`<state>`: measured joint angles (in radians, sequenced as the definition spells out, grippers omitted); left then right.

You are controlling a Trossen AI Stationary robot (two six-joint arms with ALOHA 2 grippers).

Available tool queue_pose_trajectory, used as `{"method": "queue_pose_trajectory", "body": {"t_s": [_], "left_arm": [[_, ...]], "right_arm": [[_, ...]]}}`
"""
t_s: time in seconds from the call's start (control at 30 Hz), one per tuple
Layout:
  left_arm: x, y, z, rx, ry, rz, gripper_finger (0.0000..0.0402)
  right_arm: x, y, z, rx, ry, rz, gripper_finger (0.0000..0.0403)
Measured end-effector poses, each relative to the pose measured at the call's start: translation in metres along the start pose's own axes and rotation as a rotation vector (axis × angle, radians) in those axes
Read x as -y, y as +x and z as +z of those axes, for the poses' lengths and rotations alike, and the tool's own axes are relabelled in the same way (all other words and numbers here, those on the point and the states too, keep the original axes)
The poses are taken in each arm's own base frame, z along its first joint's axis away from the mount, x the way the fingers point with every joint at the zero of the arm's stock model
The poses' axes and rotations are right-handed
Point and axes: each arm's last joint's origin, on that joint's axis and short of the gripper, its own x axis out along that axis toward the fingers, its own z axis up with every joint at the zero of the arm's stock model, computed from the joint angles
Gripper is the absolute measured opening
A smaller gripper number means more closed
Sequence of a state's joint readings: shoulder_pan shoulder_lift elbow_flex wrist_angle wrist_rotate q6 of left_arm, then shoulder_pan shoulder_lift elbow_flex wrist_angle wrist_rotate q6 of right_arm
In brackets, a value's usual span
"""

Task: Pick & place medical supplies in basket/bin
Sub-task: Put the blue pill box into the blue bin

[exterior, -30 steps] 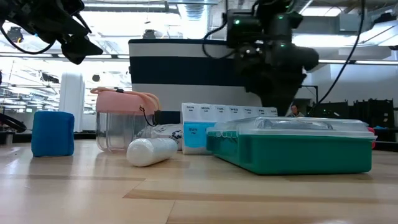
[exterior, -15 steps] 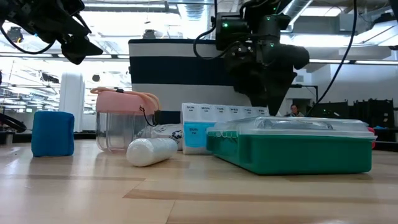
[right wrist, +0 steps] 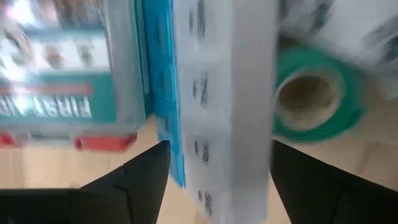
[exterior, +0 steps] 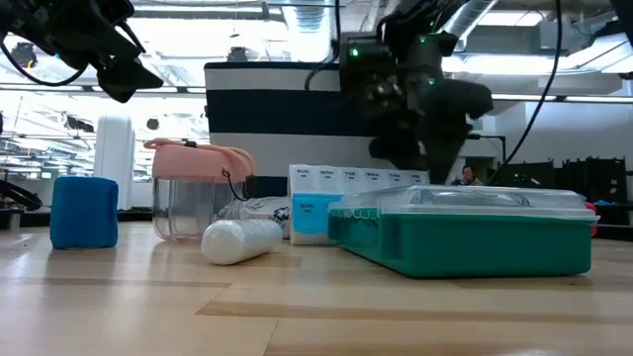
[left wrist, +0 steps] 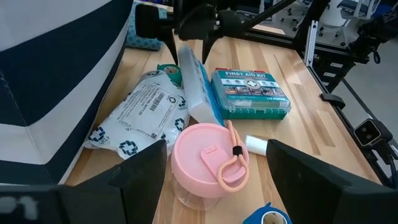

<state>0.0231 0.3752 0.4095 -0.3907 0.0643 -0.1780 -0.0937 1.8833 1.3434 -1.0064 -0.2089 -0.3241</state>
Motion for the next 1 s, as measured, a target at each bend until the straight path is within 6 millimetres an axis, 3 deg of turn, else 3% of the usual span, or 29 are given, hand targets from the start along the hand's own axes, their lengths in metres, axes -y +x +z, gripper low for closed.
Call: {"method": "queue_pose_trajectory", "body": {"t_s": [0.2, 0.43, 0.8, 1.0], "left_arm": [[0.000, 0.000, 0.000, -0.004, 0.000, -0.002, 0.0263], [0.000, 0.000, 0.000, -0.004, 0.000, -0.002, 0.0263], [0.000, 0.000, 0.000, -0.005, 0.000, -0.005, 0.0263], [0.000, 0.000, 0.000, -0.005, -0.001, -0.005, 0.0263]], "right_arm": [[0.005, 0.020, 0.002, -0.070, 0.020, 0.030, 0.0260], [0.006, 0.019, 0.001, -0.075, 0.029, 0.018, 0.0253], [0.008, 0.017, -0.002, -0.084, 0.050, 0.024, 0.0134], [0.008, 0.017, -0.002, -0.087, 0.051, 0.025, 0.0133]]}}
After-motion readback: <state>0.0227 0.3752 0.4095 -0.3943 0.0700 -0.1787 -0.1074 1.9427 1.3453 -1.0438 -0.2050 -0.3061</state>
